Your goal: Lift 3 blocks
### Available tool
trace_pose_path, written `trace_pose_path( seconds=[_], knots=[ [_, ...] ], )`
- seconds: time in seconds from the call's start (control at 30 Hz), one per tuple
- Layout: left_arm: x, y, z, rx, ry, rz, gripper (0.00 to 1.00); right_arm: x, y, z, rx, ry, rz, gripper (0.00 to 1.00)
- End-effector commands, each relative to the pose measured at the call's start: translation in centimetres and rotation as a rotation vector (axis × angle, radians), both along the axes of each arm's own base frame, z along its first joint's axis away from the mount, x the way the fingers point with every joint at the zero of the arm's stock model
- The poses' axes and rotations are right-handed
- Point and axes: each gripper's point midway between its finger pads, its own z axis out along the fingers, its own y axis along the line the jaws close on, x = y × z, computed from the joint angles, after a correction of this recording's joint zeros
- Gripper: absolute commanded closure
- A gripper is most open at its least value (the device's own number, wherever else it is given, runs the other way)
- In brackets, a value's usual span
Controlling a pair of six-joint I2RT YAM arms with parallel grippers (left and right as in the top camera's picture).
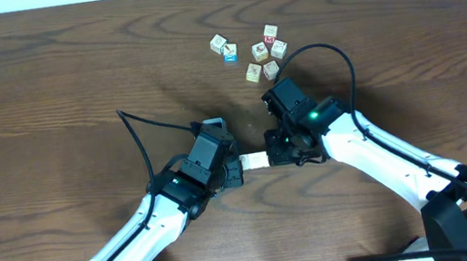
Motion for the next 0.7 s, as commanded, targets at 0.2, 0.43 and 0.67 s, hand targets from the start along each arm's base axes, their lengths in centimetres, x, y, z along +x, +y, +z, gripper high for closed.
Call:
trace_pose_path(
  seconds=[0.2, 0.43, 0.67],
  knots=[
    [-2.0, -7.4, 6.9, -0.287, -0.029, -0.253, 0.93, -1.5, 6.8, 5.0, 0.323, 0.041, 0.140, 0.99],
    [-2.0, -7.5, 6.9, -0.290, -0.027, -0.256, 0.93, -1.2, 7.1, 5.7, 0.337, 0.032, 0.145, 0.99],
    [-2.1, -7.5, 7.3, -0.300, -0.035, -0.261, 0.93, -1.0, 7.2, 6.0, 0.340, 0.028, 0.146, 0.99]
  ],
)
